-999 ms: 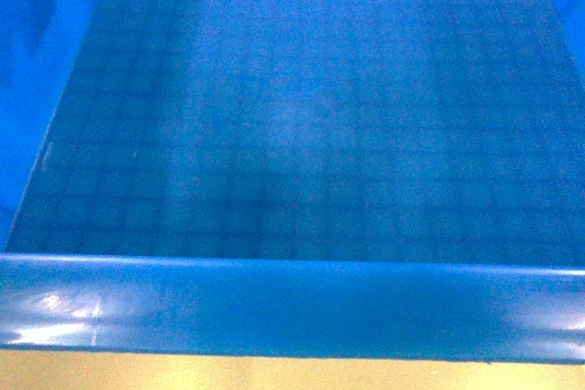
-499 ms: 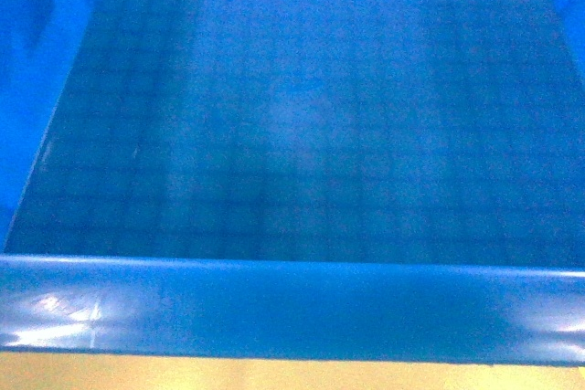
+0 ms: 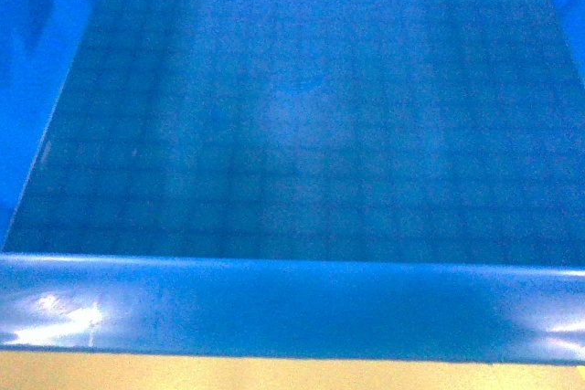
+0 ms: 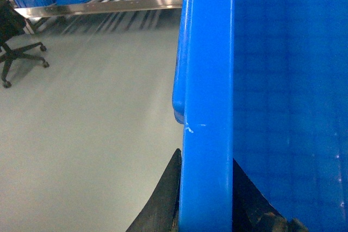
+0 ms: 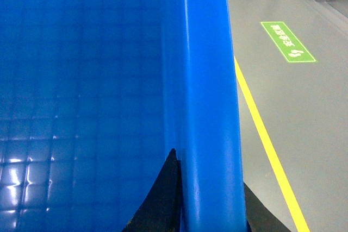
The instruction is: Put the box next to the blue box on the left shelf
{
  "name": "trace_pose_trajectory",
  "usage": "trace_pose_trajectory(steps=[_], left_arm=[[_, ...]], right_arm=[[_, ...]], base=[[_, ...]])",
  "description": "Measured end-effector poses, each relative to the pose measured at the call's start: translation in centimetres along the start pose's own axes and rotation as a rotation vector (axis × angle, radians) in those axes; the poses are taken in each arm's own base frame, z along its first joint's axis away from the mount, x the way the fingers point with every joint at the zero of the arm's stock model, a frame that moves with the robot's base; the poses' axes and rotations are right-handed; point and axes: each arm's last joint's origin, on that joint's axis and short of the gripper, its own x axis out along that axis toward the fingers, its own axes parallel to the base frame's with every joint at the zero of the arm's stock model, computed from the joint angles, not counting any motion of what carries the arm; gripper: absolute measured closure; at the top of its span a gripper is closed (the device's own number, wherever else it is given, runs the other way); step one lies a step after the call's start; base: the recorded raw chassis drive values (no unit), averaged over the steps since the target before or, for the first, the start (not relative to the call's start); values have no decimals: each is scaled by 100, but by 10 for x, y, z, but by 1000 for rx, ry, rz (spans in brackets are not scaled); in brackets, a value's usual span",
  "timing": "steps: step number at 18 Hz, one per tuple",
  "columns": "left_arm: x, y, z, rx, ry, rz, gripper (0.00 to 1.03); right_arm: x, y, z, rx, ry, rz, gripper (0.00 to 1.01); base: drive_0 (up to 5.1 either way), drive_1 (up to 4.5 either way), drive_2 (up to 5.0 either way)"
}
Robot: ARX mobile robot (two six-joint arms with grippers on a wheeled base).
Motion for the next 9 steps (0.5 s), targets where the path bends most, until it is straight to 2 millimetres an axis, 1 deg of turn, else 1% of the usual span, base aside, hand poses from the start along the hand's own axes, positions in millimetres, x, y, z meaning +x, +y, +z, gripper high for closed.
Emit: trace_pose_trajectory(steps=[9], left_arm=[[0, 0, 0, 1, 1, 0, 91]], right_arm=[[0, 0, 0, -1, 2, -1, 90]], base=[[8, 401, -384]])
